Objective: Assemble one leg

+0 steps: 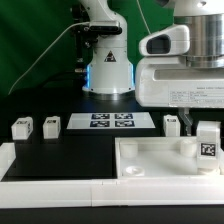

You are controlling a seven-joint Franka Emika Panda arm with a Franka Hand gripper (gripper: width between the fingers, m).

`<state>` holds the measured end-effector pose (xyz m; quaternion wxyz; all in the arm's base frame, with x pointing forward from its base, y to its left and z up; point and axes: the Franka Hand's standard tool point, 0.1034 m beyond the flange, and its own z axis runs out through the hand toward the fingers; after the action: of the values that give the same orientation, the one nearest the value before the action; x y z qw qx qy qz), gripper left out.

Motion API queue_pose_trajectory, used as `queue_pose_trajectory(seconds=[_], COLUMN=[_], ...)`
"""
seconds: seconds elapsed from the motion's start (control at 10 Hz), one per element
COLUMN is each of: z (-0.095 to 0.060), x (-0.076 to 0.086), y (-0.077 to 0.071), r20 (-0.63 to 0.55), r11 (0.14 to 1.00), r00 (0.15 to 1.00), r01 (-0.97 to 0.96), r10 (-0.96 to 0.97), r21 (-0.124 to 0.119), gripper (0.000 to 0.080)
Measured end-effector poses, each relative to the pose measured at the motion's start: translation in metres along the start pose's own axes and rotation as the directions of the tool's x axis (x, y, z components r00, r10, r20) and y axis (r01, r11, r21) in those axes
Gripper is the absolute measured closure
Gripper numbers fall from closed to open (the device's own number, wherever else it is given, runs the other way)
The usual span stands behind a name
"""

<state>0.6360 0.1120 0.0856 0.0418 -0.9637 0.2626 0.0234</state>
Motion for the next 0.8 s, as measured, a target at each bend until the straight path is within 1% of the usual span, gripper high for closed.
queue_pose_trajectory(seconds=[0.2, 0.4, 0.7, 0.8], z=[0.0003, 0.0009, 0.0012, 0.0012], x=[-0.0003, -0.0006, -0.0008, -0.0008], y=[0.0003, 0.0007, 0.0008, 0.0007], r20=[0.0, 0.001, 0.002, 0.001], r11=[0.975, 0.895, 0.764, 0.751], r00=[0.975, 0.895, 0.764, 0.751], r01=[-0.222, -0.447, -0.645, -0.66], r10=[0.222, 0.447, 0.645, 0.66], r21=[-0.002, -0.002, -0.002, -0.002], gripper=[0.0506, 0.0506, 0.0506, 0.0506])
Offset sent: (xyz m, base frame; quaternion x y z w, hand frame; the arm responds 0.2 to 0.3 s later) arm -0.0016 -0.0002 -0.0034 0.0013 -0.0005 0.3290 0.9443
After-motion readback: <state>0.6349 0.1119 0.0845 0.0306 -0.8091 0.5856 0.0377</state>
